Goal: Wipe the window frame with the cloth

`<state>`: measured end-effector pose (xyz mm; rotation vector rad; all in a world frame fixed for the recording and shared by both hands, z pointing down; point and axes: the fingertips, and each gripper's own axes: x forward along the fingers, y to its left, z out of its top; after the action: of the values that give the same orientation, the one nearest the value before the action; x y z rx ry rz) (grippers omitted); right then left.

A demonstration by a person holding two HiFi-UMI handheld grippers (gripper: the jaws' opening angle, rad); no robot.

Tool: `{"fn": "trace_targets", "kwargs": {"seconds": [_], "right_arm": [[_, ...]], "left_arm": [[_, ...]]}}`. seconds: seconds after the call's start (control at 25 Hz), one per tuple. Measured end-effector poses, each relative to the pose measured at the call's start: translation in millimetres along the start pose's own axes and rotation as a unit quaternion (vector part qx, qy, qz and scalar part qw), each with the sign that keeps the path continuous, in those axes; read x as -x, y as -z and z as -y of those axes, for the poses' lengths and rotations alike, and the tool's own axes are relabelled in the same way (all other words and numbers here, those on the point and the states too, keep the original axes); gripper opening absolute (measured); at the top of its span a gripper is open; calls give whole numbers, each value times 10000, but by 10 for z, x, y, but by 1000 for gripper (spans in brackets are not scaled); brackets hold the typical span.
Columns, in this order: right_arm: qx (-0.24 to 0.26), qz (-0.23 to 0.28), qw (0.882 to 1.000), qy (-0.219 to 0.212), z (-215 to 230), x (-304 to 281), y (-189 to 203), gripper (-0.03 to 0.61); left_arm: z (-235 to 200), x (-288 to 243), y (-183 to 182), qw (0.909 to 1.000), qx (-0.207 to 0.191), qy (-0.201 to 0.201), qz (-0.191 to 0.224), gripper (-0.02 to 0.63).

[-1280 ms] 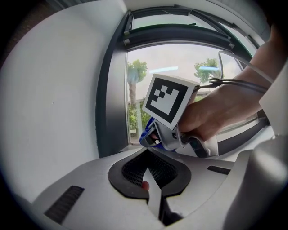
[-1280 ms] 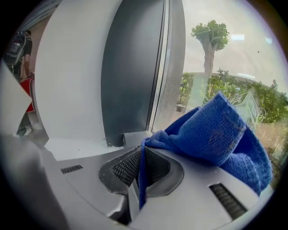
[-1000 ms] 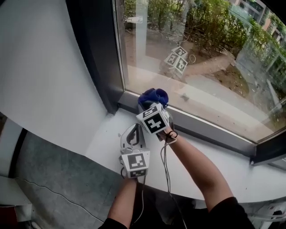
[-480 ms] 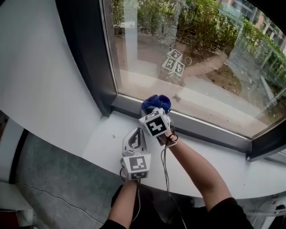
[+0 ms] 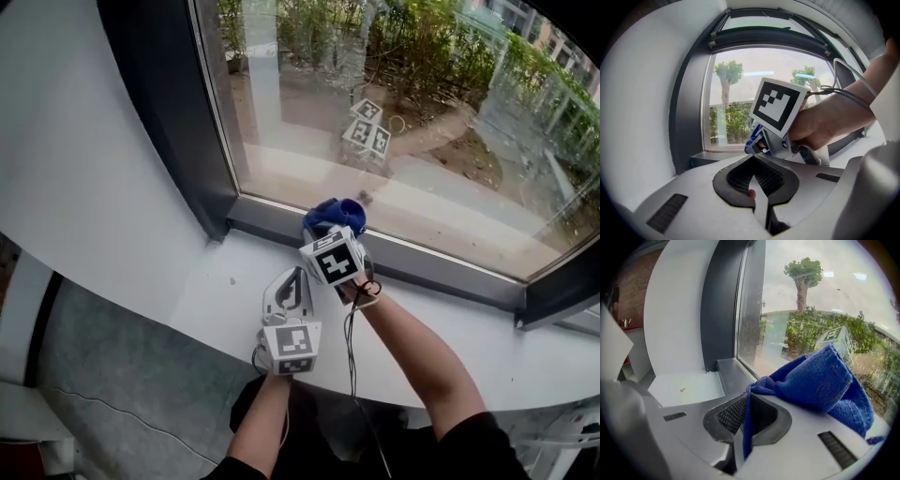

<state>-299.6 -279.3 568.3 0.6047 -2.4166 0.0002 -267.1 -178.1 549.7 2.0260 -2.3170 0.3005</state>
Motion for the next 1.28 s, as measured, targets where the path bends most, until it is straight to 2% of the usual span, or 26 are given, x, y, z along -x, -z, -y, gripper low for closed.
{"fn": "trace_targets", "kwargs": {"seconds": [0.2, 0.44, 0.72, 0.88, 1.0, 1.28], "right_arm": [[-29, -7, 9999, 96, 138, 180, 167, 18], [-125, 36, 9997, 208, 302, 356, 337, 18], [-264, 46, 9991, 331, 464, 604, 534, 18], [-419, -16, 9982, 433, 571, 700, 649, 18], [-577, -52, 9968, 544, 703, 768, 757, 18], [-822, -141, 9944, 654, 838, 936, 893, 18]], "left_arm": [[180, 19, 1, 9999, 73, 74, -90, 5], [401, 12, -17, 9990, 319, 303, 16, 5], [647, 3, -67, 9987, 95, 508, -17, 5], [771, 9, -103, 9979, 209, 616, -51, 5], [913, 12, -105, 9971, 62, 756, -71, 5], [1151, 15, -137, 9953, 92, 948, 164, 5]]}}
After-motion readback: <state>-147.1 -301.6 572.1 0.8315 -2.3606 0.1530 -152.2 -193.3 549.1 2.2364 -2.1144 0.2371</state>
